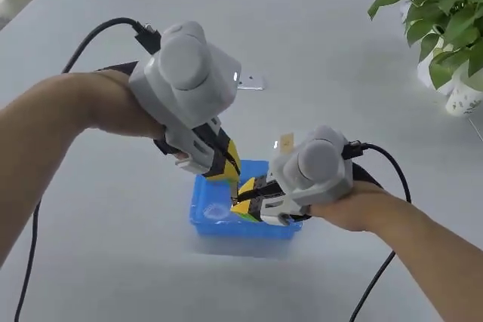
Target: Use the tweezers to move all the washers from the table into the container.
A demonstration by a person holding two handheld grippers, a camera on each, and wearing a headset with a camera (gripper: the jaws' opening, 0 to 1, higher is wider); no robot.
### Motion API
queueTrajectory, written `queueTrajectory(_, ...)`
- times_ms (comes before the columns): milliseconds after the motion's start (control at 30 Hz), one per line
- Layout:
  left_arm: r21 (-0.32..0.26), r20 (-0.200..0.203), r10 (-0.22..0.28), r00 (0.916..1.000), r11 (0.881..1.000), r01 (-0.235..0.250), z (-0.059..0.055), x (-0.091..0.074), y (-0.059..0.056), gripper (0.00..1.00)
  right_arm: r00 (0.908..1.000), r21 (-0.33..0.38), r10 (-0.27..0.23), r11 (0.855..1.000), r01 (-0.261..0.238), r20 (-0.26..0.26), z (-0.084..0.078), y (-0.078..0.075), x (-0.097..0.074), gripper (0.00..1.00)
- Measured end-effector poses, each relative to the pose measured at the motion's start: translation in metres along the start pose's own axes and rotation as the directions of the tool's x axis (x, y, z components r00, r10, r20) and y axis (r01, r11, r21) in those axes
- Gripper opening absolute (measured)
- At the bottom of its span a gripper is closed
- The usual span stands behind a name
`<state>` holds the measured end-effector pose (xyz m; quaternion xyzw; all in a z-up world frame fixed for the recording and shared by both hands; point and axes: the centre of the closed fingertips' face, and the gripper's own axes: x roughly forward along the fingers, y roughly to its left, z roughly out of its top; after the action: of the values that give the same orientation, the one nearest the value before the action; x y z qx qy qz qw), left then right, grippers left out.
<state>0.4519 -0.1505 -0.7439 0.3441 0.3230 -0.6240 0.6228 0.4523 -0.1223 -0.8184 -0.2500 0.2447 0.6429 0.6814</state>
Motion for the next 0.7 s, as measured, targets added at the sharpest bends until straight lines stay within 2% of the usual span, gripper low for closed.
queueTrajectory(700, -0.041, 0.001, -0.006, 1.0000, 0.999, 0.006, -0.018, 0.024, 0.014, 0.06, 0.9981, 0.028, 0.039, 0.999, -0.038, -0.048, -0.024, -0.013, 0.021, 0.09)
